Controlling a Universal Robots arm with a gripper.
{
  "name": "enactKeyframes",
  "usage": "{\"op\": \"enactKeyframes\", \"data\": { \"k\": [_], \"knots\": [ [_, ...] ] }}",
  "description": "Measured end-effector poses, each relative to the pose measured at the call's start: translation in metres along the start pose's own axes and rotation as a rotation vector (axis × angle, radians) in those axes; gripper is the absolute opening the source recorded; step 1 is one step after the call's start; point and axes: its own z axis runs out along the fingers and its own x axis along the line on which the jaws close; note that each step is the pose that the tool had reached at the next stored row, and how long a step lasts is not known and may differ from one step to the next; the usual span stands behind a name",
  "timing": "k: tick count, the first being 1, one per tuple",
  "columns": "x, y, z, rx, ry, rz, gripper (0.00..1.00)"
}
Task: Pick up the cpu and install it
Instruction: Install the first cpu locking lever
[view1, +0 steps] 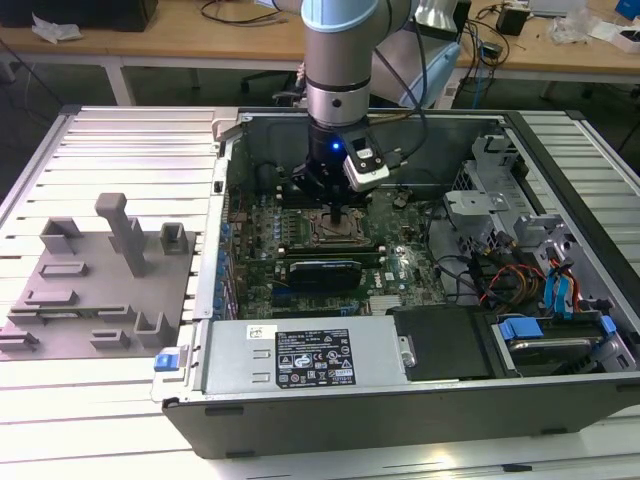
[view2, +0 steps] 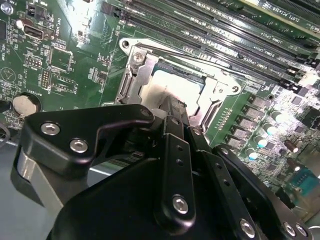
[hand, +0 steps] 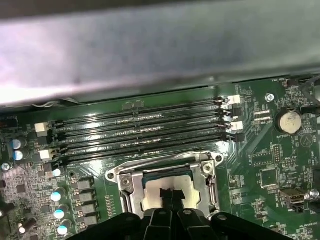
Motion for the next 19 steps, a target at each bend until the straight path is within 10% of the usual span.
{"op": "enactKeyframes", "data": {
  "k": [8, 19],
  "knots": [
    [0.0000, 0.0001, 0.0001, -0.0089, -0.0022, -0.165, 0.11],
    [-0.0018, -0.0015, -0.0234, -0.0082, -0.0004, -0.168, 0.11]
  ]
}}
